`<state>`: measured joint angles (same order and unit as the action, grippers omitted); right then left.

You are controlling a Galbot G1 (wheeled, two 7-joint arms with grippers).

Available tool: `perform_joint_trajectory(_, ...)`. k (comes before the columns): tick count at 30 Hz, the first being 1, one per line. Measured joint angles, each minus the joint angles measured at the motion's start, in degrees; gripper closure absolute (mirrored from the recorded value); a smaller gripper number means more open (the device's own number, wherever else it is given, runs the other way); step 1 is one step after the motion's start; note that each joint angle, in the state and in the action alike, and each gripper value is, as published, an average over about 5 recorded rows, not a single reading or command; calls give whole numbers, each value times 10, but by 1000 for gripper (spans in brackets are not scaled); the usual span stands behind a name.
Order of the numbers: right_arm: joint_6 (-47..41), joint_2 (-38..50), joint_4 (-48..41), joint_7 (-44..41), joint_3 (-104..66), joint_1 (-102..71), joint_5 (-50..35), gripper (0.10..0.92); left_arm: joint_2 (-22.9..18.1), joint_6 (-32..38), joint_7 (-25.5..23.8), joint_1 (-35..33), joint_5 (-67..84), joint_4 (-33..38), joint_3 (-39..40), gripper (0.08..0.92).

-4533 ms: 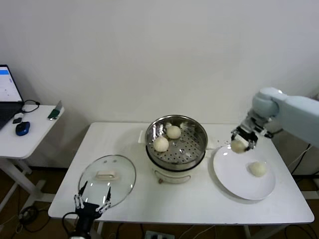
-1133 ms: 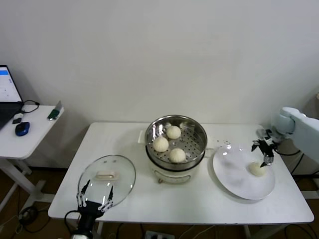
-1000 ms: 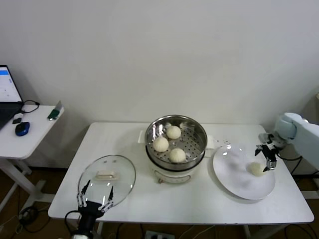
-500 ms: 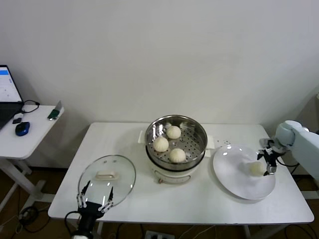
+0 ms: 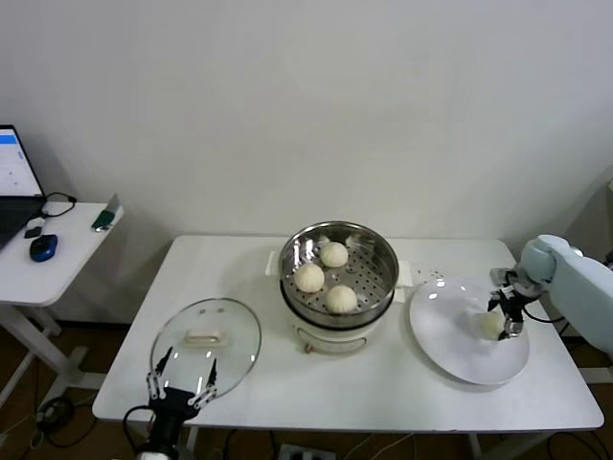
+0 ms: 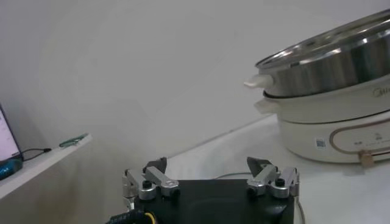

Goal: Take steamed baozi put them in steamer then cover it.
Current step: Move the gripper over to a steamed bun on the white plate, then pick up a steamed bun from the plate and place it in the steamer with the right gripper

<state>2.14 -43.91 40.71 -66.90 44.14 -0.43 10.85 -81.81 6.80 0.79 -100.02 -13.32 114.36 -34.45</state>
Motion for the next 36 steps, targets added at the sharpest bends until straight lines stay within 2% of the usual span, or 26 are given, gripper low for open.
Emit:
perform_joint_trajectory(7,-1,2,-1,-3,2,7,-1,339,0,0,0,0,0,0,1,177)
perform_joint_trajectory(16,-14,-2,7,-3,46,57,-50,355,1,0,0,1,0,2,3,177)
perform_joint_trajectory(25,-48,-41,17,4,180,206,-191,355,1,0,-3,9,0,2,14,177)
perform_joint_trajectory(36,-101,-132,49,20,359,384,-396,355,6,1,-14,11,5,11,32,177)
